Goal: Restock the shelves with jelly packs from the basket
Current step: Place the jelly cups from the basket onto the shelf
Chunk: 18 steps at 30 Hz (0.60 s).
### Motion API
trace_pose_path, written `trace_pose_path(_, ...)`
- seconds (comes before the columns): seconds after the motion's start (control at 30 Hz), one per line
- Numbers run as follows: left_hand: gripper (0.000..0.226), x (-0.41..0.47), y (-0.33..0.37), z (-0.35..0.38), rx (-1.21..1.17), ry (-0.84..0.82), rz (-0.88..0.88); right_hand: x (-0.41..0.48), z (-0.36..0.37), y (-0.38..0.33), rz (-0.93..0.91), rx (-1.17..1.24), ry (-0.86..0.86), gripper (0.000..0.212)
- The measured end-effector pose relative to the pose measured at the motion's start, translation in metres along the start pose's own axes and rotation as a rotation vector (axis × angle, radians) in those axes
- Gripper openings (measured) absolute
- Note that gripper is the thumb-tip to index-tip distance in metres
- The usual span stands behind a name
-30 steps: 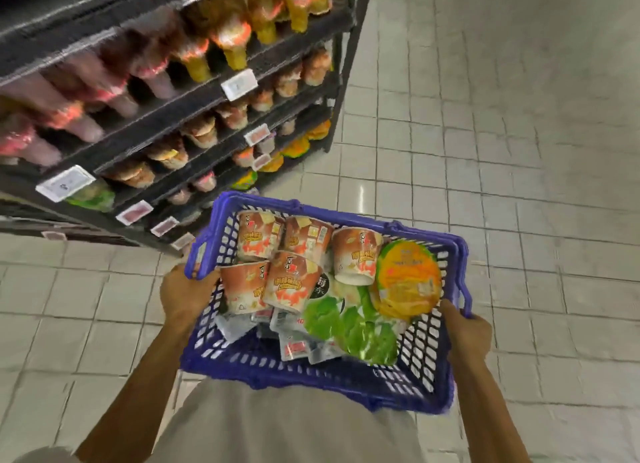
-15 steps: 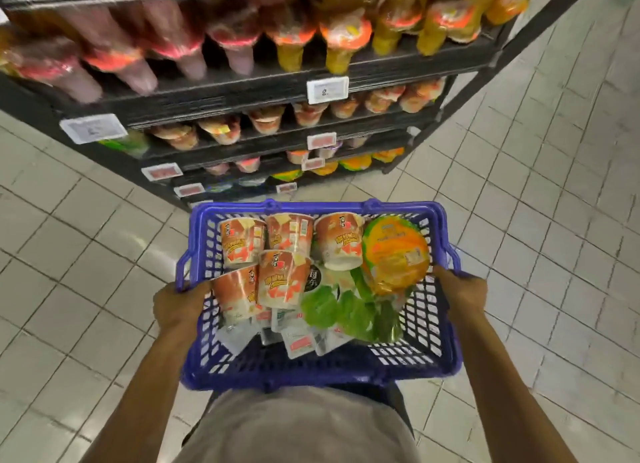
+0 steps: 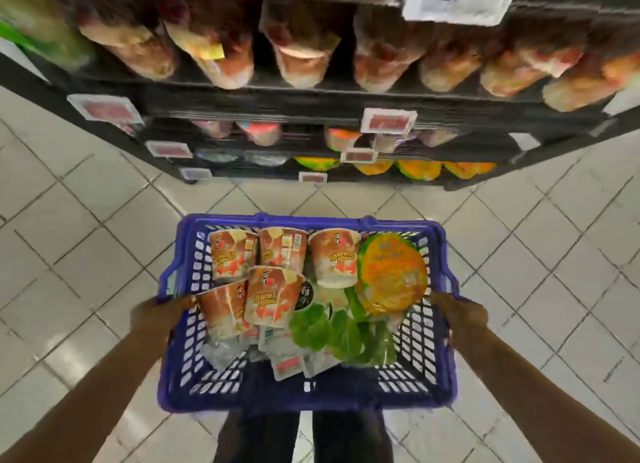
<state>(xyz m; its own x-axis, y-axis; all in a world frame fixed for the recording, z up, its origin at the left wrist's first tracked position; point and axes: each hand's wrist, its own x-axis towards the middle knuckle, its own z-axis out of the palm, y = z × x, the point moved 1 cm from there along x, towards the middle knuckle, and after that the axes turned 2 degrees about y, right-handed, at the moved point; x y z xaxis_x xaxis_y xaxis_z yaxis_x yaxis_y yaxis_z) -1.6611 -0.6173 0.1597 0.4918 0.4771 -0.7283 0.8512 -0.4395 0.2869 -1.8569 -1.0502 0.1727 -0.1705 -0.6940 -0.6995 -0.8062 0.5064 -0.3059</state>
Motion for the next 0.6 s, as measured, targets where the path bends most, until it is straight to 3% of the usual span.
trace_pose_path(0.3, 0.025, 0.100, 0.009, 0.097, 0.059, 0.001, 0.012, 0.099, 0.094, -0.014, 0.080, -0.088, -0.045, 0.030)
trace_pose_path(0.6, 0.020, 0.150, 0.014, 0.150, 0.094, 0.009, 0.013, 0.151, 0.143, -0.023, 0.084, -0.133, -0.023, 0.029)
